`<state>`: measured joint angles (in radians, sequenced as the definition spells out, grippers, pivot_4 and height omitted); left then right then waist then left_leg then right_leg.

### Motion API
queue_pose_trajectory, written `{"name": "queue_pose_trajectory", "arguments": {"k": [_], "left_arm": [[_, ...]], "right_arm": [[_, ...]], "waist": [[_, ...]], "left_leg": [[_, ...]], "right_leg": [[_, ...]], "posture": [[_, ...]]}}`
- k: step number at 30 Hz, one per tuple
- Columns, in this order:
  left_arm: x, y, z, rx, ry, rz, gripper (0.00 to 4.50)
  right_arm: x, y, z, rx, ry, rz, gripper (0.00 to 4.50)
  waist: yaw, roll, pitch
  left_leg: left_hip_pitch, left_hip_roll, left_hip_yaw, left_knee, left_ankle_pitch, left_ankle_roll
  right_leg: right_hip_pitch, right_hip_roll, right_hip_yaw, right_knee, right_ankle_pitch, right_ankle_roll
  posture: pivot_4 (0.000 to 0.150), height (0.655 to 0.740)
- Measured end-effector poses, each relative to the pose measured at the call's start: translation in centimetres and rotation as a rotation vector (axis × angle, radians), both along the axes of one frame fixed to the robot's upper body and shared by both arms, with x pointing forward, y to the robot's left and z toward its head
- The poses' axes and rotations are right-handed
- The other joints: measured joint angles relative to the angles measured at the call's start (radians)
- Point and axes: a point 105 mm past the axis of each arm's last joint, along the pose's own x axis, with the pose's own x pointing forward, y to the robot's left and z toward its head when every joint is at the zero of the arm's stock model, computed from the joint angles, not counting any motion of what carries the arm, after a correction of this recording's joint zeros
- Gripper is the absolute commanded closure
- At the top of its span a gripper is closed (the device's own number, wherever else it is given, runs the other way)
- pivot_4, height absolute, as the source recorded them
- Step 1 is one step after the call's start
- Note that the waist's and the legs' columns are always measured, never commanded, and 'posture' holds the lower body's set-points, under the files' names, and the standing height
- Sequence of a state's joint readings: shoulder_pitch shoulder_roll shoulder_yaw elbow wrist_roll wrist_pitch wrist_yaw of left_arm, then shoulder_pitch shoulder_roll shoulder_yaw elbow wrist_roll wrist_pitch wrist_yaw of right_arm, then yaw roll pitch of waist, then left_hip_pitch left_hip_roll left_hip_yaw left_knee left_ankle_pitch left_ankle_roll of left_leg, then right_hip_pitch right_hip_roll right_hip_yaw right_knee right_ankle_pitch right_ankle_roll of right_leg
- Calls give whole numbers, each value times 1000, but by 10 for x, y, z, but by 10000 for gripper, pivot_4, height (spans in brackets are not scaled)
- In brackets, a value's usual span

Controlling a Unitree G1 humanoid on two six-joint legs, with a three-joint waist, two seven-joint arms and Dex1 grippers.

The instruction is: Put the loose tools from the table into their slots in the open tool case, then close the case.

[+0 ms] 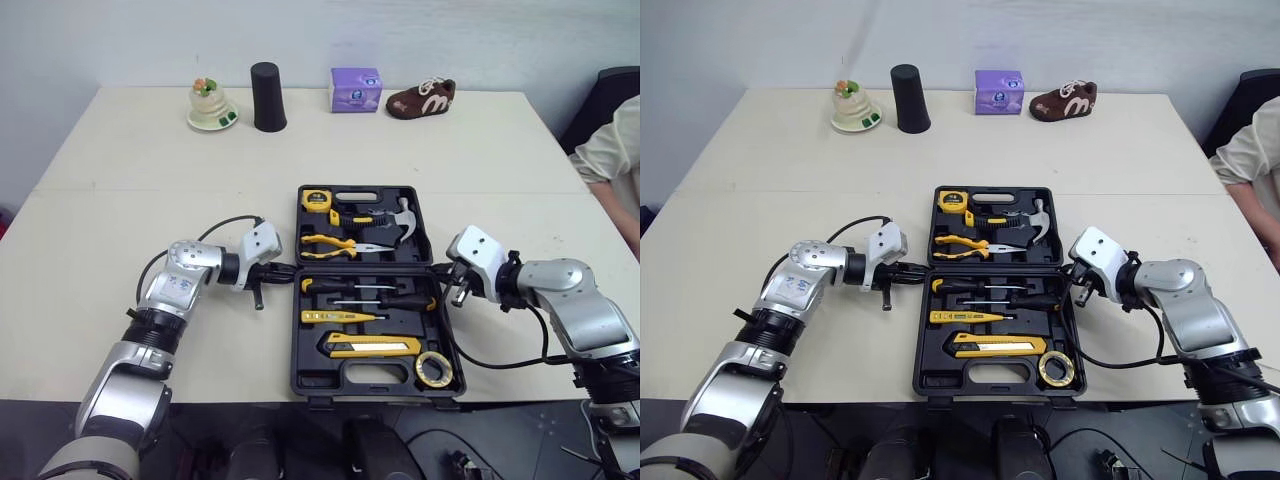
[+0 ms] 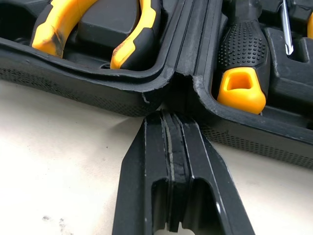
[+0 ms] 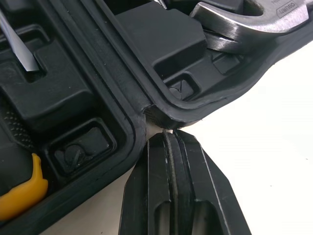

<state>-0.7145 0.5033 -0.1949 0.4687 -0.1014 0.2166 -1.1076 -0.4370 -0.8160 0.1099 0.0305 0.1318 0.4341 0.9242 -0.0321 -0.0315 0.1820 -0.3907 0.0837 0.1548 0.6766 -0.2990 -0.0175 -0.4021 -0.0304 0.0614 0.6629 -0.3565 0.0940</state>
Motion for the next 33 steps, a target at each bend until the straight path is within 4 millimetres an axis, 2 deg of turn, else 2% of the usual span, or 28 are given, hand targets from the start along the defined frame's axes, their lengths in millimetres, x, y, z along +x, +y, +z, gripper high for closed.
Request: {"name": "queue_pose_trajectory", "arguments": {"k": [3, 7, 9, 10, 11, 12, 14, 16, 18, 20, 23, 30, 33], "left_arm": [[2, 13, 5, 29, 16, 52, 35830], [4, 45, 21, 30, 85, 198, 16664], [3, 46, 28, -20, 179, 277, 7036], [4, 45, 33, -44, 229, 321, 2156], [6, 41, 40, -66, 264, 352, 235], [8, 36, 48, -97, 287, 379, 235], [17, 19, 70, -194, 334, 431, 235], [20, 10, 79, -220, 377, 475, 235], [21, 7, 75, -201, 409, 504, 235], [22, 2, 63, -169, 451, 532, 235], [24, 6, 51, -130, 479, 584, 235], [29, 7, 45, -84, 454, 617, 235], [31, 6, 44, -74, 438, 624, 235]], "right_arm": [[-5, -5, 7, -42, 2, 20, 35507], [-9, -17, 21, -27, 34, -23, 14802], [-7, -17, 31, 60, 86, -75, 4003], [-5, -13, 39, 118, 107, -91, 0], [-4, -7, 47, 163, 119, -94, 0], [-4, -4, 54, 195, 127, -101, 0], [0, 0, 61, 231, 156, -143, 0], [8, 5, 63, 278, 189, -196, 0], [17, 9, 62, 322, 219, -252, 0], [26, 10, 59, 348, 246, -317, 0], [34, 9, 56, 354, 263, -384, 0], [45, 3, 40, 305, 285, -475, 0], [47, 2, 39, 306, 285, -487, 0]], "waist": [[-3, 1, 1], [-8, 2, 1], [-7, 3, 2], [-7, 3, 2], [-6, 3, 2], [-5, 3, 2], [3, 3, 2], [3, 3, 2], [-2, 3, 2], [-6, 3, 2], [-8, 3, 2], [-16, 3, 2], [-18, 3, 2]], "left_leg": [[0, 0, 0, 0, 0, 0], [0, 1, 0, -1, 0, 0], [0, 3, 0, 1, 0, 0], [-2, 4, 0, 2, 0, 0], [-3, 4, 0, 3, 0, 0], [-5, 4, 0, 4, 0, 0], [-8, 3, -2, 7, 0, 0], [-8, 0, -2, 7, 0, 0], [-8, 0, -1, 6, 0, -1], [-10, 0, 0, 5, 2, -3], [-14, 1, 0, 5, 3, -6], [-15, 0, 1, 5, 5, -8], [-15, 0, 1, 5, 5, -8]], "right_leg": [[0, 0, 0, 0, 0, 0], [-1, 1, 0, 1, 0, 0], [-1, 1, 1, 2, 0, 0], [-2, 1, 1, 3, 0, 0], [-4, 1, 1, 5, 0, 0], [-6, 1, 1, 6, 0, 0], [-8, 1, -1, 7, 0, 0], [-9, 0, 0, 8, 0, 0], [-10, 1, 1, 9, 0, 0], [-13, 1, 1, 11, -1, -1], [-19, 1, 2, 15, -1, -3], [-22, 2, 2, 19, -2, -3], [-22, 2, 2, 19, -2, -3]], "posture": [[1500, 7304], [1500, 7304], [1500, 7304], [1500, 7304], [1500, 7304], [1500, 7304], [1500, 7304], [1500, 7304], [1500, 7304], [1500, 7304], [1500, 7304], [1500, 7304], [1500, 7304]]}}
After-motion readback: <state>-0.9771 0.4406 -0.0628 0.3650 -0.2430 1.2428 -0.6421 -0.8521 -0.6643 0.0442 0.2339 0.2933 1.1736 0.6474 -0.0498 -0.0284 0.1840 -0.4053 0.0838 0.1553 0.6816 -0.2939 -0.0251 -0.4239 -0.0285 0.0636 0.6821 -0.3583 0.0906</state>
